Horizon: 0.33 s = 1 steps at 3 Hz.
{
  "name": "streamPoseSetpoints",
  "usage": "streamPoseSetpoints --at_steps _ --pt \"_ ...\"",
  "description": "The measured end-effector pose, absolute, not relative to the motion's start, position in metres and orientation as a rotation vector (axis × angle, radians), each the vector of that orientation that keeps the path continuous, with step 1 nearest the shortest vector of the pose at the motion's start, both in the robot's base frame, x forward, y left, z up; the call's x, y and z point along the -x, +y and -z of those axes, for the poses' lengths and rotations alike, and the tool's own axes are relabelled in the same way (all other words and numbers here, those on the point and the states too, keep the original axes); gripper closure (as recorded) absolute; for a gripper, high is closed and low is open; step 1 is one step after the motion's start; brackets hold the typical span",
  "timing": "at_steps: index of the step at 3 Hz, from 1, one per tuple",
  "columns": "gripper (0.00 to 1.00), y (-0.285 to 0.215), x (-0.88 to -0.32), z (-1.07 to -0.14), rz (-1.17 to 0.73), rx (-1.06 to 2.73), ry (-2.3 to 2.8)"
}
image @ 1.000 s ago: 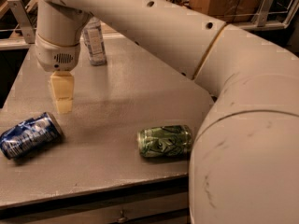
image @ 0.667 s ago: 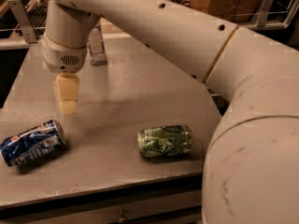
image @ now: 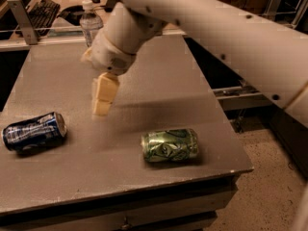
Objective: Knock pepsi can over
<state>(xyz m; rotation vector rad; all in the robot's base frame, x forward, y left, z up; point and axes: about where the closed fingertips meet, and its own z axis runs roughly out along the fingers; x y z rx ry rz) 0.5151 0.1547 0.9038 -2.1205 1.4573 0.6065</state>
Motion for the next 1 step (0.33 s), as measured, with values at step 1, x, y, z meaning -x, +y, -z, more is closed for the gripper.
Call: streamPoseSetpoints --at_steps 1 --pt "0.0 0.1221 -0.5213 -0.9078 -0.606 2.045 1.513"
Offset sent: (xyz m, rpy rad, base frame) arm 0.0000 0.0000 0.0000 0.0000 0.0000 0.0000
